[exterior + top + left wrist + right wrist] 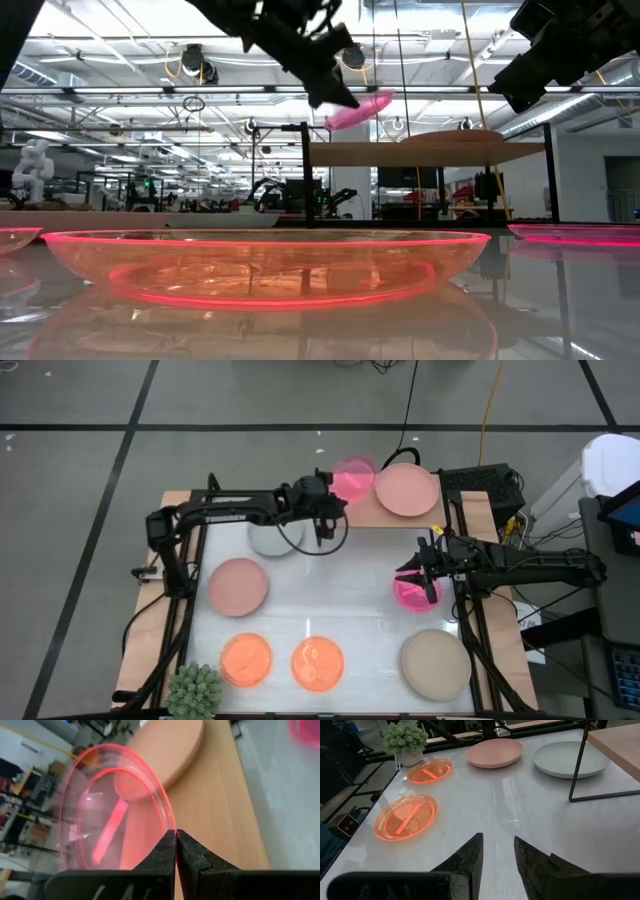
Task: Place and stack plates onto a shelf
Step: Put the left light pink plate on the shelf
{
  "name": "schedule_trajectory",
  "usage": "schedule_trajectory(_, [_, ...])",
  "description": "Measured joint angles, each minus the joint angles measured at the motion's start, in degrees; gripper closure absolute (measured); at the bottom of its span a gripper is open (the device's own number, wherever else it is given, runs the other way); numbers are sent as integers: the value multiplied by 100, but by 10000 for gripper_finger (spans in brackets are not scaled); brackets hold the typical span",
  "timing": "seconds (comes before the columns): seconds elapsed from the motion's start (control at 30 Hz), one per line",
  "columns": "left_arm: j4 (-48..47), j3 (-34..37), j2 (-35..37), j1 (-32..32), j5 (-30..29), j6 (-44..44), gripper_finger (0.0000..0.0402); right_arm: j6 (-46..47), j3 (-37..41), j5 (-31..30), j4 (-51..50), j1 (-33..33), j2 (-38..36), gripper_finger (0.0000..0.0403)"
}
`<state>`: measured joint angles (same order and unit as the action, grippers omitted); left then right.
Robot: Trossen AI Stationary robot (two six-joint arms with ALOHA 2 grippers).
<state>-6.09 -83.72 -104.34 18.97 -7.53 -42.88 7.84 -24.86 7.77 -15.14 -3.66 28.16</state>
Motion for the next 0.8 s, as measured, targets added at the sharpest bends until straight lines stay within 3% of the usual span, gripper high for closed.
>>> schedule_trajectory(0.67, [-367,4,-298,96,-4,449,396,20,0,-6,2,1,-1,310])
schedule_trajectory(0.8, [-398,4,-298,88,-4,454,377,21,0,-4,2,1,0,310])
